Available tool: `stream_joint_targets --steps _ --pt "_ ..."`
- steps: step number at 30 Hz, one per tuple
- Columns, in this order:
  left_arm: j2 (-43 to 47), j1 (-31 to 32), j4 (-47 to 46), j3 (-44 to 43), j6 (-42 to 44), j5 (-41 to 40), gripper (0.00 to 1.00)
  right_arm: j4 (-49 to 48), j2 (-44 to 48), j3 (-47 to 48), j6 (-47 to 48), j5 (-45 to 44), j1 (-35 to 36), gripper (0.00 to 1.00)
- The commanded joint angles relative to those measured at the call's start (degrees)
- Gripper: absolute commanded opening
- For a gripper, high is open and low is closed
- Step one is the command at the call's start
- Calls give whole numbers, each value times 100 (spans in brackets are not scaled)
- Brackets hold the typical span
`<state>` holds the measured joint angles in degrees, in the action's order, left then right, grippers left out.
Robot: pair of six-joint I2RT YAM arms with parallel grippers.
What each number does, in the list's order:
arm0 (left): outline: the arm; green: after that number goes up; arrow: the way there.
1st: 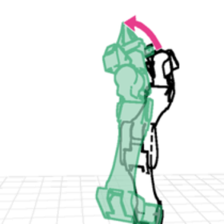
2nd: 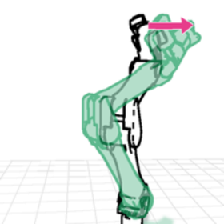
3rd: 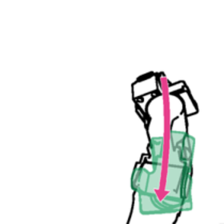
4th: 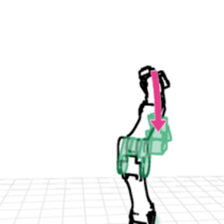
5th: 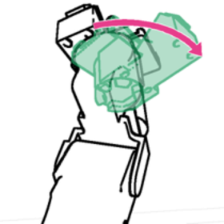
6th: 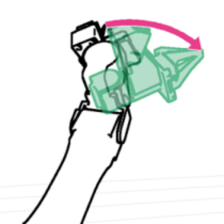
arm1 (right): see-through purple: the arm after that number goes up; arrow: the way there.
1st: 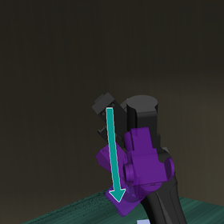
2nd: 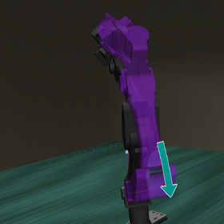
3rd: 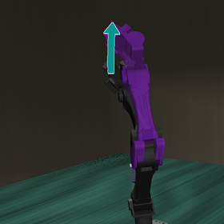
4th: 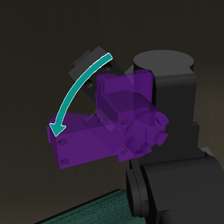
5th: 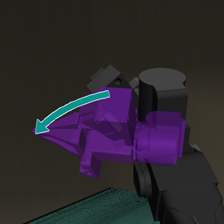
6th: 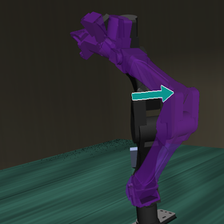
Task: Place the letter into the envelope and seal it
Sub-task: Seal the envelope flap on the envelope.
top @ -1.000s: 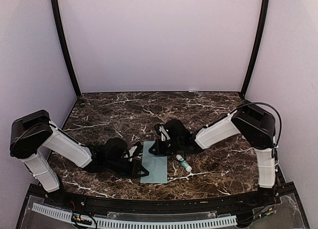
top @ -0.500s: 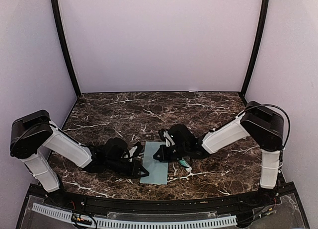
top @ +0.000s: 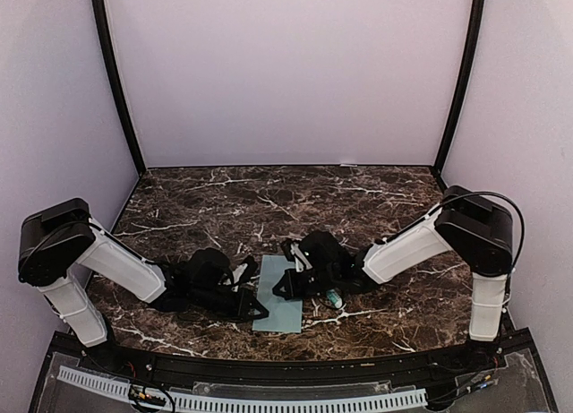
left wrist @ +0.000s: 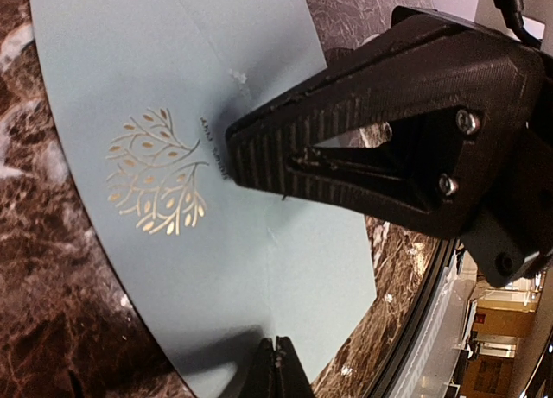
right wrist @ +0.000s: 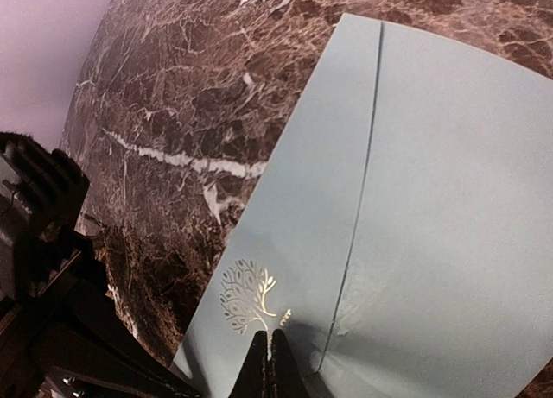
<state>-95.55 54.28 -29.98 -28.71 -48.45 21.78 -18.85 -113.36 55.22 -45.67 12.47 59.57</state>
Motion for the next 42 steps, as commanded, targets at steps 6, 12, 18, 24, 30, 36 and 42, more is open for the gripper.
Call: stream_joint_targets --steps 6,12,18,24,30,36,42 --pt "-38 39 554 122 79 -130 0 416 -128 -211 -246 159 446 0" --pt "-32 40 559 129 81 -130 0 445 48 -285 -316 -19 520 0" --pt "-18 39 564 147 73 -130 0 832 75 -182 -171 -330 394 0" --pt "52 41 589 186 72 -154 0 809 85 -257 -78 -377 152 0" --pt "53 39 598 187 72 -141 0 798 2 -225 35 -373 -38 0" --pt "36 46 594 190 72 -140 0 749 -120 -194 79 -354 -137 0" --pt "27 41 588 188 59 -111 0 708 -300 45 104 -364 -228 0"
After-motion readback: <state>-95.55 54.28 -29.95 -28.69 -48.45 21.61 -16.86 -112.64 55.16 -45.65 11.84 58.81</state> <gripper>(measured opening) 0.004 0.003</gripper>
